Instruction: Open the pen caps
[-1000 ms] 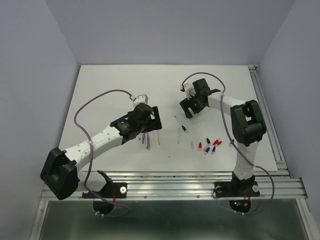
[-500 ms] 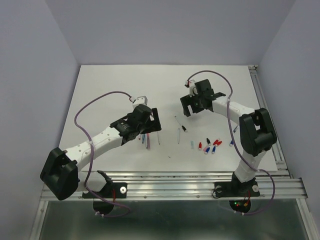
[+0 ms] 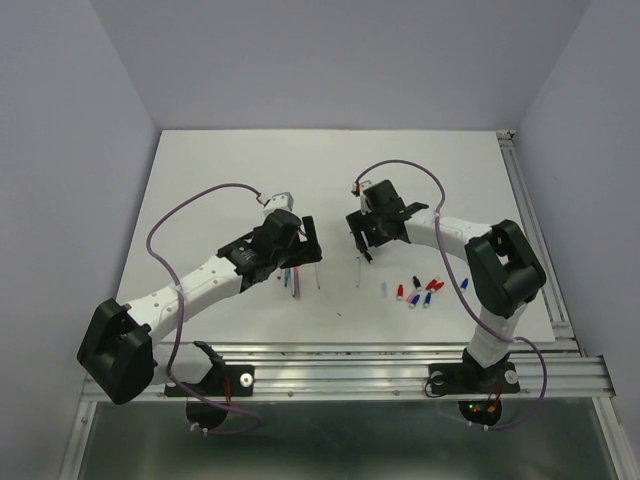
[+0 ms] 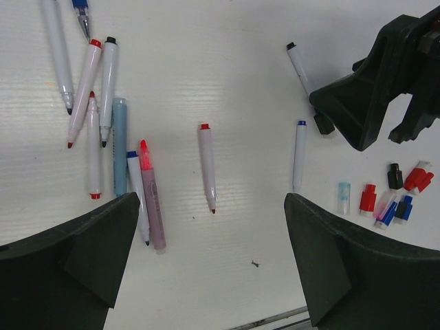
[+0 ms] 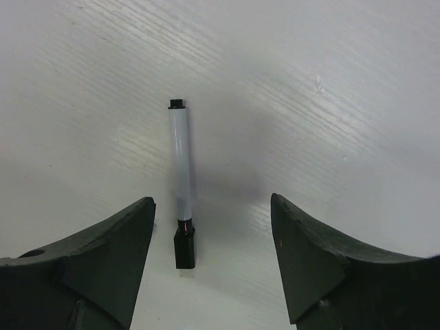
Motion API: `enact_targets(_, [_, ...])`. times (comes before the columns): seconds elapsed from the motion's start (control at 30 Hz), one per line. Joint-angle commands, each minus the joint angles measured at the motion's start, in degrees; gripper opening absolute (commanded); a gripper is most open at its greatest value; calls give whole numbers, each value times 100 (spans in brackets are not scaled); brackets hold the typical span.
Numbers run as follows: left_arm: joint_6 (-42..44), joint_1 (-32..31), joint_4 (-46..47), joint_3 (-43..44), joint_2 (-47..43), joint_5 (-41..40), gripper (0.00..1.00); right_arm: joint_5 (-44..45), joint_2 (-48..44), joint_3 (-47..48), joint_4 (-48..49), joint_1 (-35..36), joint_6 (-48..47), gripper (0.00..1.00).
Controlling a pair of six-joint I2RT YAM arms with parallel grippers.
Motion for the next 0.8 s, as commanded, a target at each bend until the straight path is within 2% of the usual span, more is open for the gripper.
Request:
enact_targets(0.0, [3,21,89,-61,-203,-7,99,277,91,-209,310,51,327,70])
enact_targets(0.13, [3,21,71,-96,-247,-25,99,285,82,-464,389,121,415,64])
enact_targets(0.17, [3,21,71,-96,-256,-25,99,320,74,-560,398,138,441,57])
enact_targets(0.27, [-6,21,80,-105,-273,-25,99,373,30,-710,425,182,529,52])
enact_targets(0.57, [-68,29,88,-96,-273,2,99,338,-383,-1325,504,297,985,19])
enact_targets(0.63, [-94,29,97,-96,-291,28,99,312,-567,-1457,591,314,1039,8])
enact_targets(0.77, [-138,29,159,-105,-300,98,99,426,-787,-1493,636,314,1110,3])
